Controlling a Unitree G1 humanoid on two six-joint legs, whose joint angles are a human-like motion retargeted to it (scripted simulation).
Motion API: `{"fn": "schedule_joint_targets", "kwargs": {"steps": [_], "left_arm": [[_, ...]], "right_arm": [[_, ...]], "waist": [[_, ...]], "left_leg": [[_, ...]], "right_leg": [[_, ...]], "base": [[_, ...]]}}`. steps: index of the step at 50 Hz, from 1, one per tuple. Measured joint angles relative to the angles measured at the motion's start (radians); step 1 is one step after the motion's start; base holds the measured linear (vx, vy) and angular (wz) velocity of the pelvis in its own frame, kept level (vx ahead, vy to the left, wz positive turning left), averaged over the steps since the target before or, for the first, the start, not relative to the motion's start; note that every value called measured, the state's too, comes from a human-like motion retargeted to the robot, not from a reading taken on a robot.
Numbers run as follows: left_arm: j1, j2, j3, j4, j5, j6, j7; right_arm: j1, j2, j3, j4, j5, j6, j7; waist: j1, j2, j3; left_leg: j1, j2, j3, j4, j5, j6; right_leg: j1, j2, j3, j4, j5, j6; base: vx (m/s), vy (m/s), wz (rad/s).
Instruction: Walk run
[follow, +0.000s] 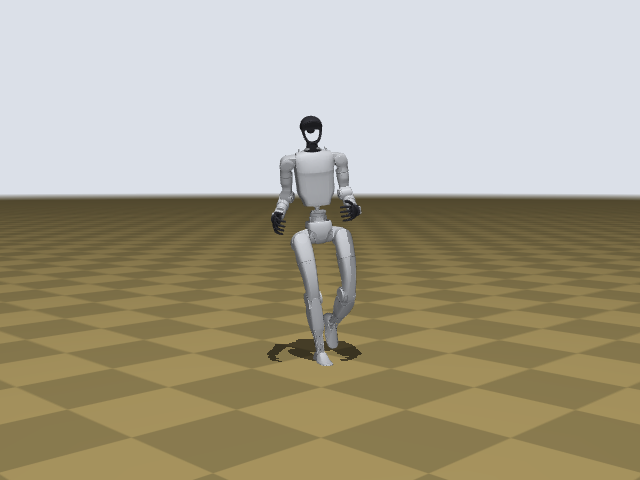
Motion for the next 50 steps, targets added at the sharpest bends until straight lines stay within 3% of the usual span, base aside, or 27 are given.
{"fn": "schedule_joint_targets", "kwargs": {"steps": [5, 7, 10, 13, 15, 17, 18, 20, 22, 24, 27, 30, 33, 36, 37, 38, 40, 42, 44, 47, 50], "left_arm": [[0.225, -0.061, 0.045, 0.017, -0.007, -0.024, 0.02], [0.292, -0.093, 0.091, 0.009, 0.01, -0.027, 0.031], [0.351, -0.132, 0.131, -0.006, 0.022, -0.023, 0.052], [0.352, -0.149, 0.12, -0.03, 0.019, -0.012, 0.085], [0.335, -0.14, 0.102, -0.049, 0.031, -0.005, 0.1], [0.312, -0.123, 0.069, -0.055, 0.05, 0.003, 0.117], [0.284, -0.119, 0.052, -0.048, 0.048, 0.006, 0.126], [0.174, -0.104, 0.045, -0.021, 0.01, 0.018, 0.112], [0.063, -0.095, 0.0, -0.019, -0.051, 0.044, 0.079], [-0.025, -0.092, -0.041, -0.049, -0.106, 0.056, 0.079], [-0.113, -0.079, -0.072, -0.123, -0.138, 0.05, 0.108], [-0.164, -0.05, -0.104, -0.205, -0.141, 0.04, 0.136], [-0.193, -0.015, -0.094, -0.26, -0.125, 0.035, 0.139], [-0.197, 0.015, -0.075, -0.269, -0.099, 0.035, 0.133], [-0.19, 0.02, -0.07, -0.26, -0.09, 0.032, 0.126], [-0.174, 0.022, -0.059, -0.244, -0.08, 0.027, 0.116], [-0.117, 0.019, -0.031, -0.19, -0.042, 0.007, 0.082], [-0.063, -0.015, -0.016, -0.119, 0.001, 0.002, 0.062], [0.01, -0.067, 0.016, -0.048, 0.023, 0.002, 0.059], [0.149, -0.138, 0.06, 0.01, -0.014, 0.009, 0.056], [0.264, -0.188, 0.124, 0.031, -0.057, 0.017, 0.047]], "right_arm": [[-0.091, -0.072, 0.003, -0.055, 0.13, -0.034, 0.012], [-0.094, -0.085, 0.026, -0.091, 0.161, -0.06, -0.017], [-0.073, -0.082, 0.044, -0.129, 0.165, -0.075, -0.024], [-0.019, -0.065, 0.047, -0.116, 0.119, -0.061, -0.002], [0.026, -0.05, 0.055, -0.079, 0.087, -0.053, 0.007], [0.079, -0.031, 0.05, -0.003, 0.048, -0.063, 0.025], [0.095, -0.02, 0.039, 0.047, 0.024, -0.068, 0.039], [0.104, 0.011, 0.023, 0.146, -0.001, -0.063, 0.074], [0.131, 0.049, 0.028, 0.201, 0.047, -0.06, 0.119], [0.173, 0.053, 0.039, 0.21, 0.116, -0.07, 0.149], [0.223, 0.052, 0.035, 0.187, 0.158, -0.098, 0.143], [0.244, 0.045, 0.026, 0.137, 0.146, -0.118, 0.113], [0.217, 0.059, 0.023, 0.076, 0.111, -0.108, 0.076], [0.147, 0.094, 0.014, 0.027, 0.07, -0.089, -0.006], [0.122, 0.105, 0.011, 0.015, 0.059, -0.086, -0.04], [0.098, 0.113, 0.015, 0.009, 0.047, -0.084, -0.076], [0.05, 0.133, 0.031, 0.016, 0.039, -0.082, -0.134], [-0.016, 0.13, -0.002, 0.014, 0.048, -0.08, -0.131], [-0.058, 0.107, 0.01, -0.005, 0.035, -0.079, -0.127], [-0.089, 0.063, 0.039, -0.049, 0.005, -0.097, -0.158], [-0.097, 0.031, 0.066, -0.1, -0.007, -0.122, -0.2]], "waist": [[0.052, -0.026, 0.023], [0.126, -0.051, 0.029], [0.204, -0.048, 0.043], [0.251, -0.062, 0.063], [0.252, -0.055, 0.058], [0.18, -0.087, 0.044], [0.138, -0.105, 0.05], [0.112, -0.101, 0.064], [0.138, -0.015, 0.049], [0.119, 0.02, 0.049], [0.053, 0.061, 0.042], [-0.039, 0.079, 0.028], [-0.098, 0.074, 0.018], [-0.093, 0.081, 0.013], [-0.096, 0.074, 0.011], [-0.093, 0.063, 0.003], [-0.043, 0.093, 0.019], [-0.028, 0.067, 0.022], [-0.032, -0.011, -0.004], [0.012, -0.038, 0.001], [0.104, -0.066, 0.015]], "left_leg": [[-0.231, -0.02, 0.011, -0.114, -0.278, 0.131], [-0.281, 0.001, 0.077, -0.298, -0.326, 0.158], [-0.282, -0.046, 0.053, -0.637, -0.372, 0.203], [-0.274, -0.061, 0.038, -0.786, -0.41, 0.173], [-0.26, -0.047, 0.096, -0.78, -0.295, 0.248], [-0.215, -0.13, 0.019, -0.652, -0.499, 0.266], [-0.205, -0.188, -0.06, -0.594, -0.538, 0.25], [-0.178, -0.152, -0.022, -0.53, -0.59, 0.23], [-0.107, -0.022, -0.007, -0.583, -0.602, 0.205], [-0.03, 0.006, -0.008, -0.636, -0.595, 0.186], [0.075, 0.015, -0.008, -0.731, -0.516, 0.162], [0.17, 0.005, 0.013, -0.801, -0.394, 0.14], [0.259, -0.021, 0.03, -0.831, -0.263, 0.099], [0.308, -0.018, 0.014, -0.762, -0.084, -0.037], [0.306, -0.038, -0.016, -0.697, -0.007, -0.094], [0.282, -0.078, -0.04, -0.604, 0.084, -0.14], [0.159, -0.018, -0.013, -0.192, 0.114, -0.173], [0.056, -0.084, -0.121, -0.01, 0.111, -0.159], [-0.042, -0.124, -0.083, -0.036, 0.059, -0.064], [-0.194, -0.09, -0.057, -0.071, -0.129, 0.086], [-0.28, 0.013, 0.067, -0.285, -0.256, 0.14]], "right_leg": [[0.16, 0.028, 0.067, -0.099, 0.098, 0.003], [0.224, 0.019, 0.08, -0.137, 0.182, 0.031], [0.321, 0.056, 0.118, -0.169, 0.303, 0.058], [0.403, 0.037, 0.081, -0.129, 0.43, 0.103], [0.431, 0.06, 0.075, -0.05, 0.548, 0.189], [0.375, 0.066, 0.03, 0.209, 0.609, 0.323], [0.326, 0.062, 0.002, 0.392, 0.609, 0.379], [0.237, 0.095, 0.007, 0.595, 0.609, 0.436], [0.138, 0.149, -0.051, 0.575, 0.547, 0.317], [0.036, 0.146, -0.074, 0.585, 0.432, 0.25], [-0.083, 0.1, -0.079, 0.459, 0.288, 0.24], [-0.157, 0.005, -0.113, 0.191, 0.206, 0.225], [-0.177, -0.05, -0.135, -0.081, 0.111, 0.155], [-0.173, -0.046, -0.194, -0.133, 0.184, -0.005], [-0.17, -0.054, -0.204, -0.091, 0.192, -0.032], [-0.168, -0.08, -0.193, -0.019, 0.13, -0.036], [-0.157, 0.042, -0.023, 0.124, 0.013, -0.037], [-0.107, -0.003, -0.069, 0.142, -0.017, -0.037], [-0.048, -0.042, -0.01, 0.077, -0.008, -0.037], [0.056, 0.001, 0.066, -0.017, 0.058, -0.037], [0.159, 0.024, 0.083, -0.105, 0.198, -0.026]], "base": [[1.09, -0.31, -1.09], [1.03, -0.32, -2.06], [1.08, -0.21, -1.58], [1.11, -0.08, -0.97], [1.3, -0.15, -0.13], [1.75, -0.19, 0.97], [1.4, -0.25, 0.88], [0.94, -0.33, -0.04], [1.04, -0.39, -0.57], [1.03, -0.39, 0.01], [1.09, -0.33, 0.51], [0.93, -0.25, 0.61], [1.07, -0.41, -0.07], [1.19, -0.45, -0.73], [1.29, -0.35, -0.3], [1.31, -0.35, -0.81], [1.24, -0.43, -1.35], [1.03, -0.56, -0.54], [0.9, -0.63, -0.55], [0.91, -0.44, -1.65], [1.08, -0.44, -2.27]]}}
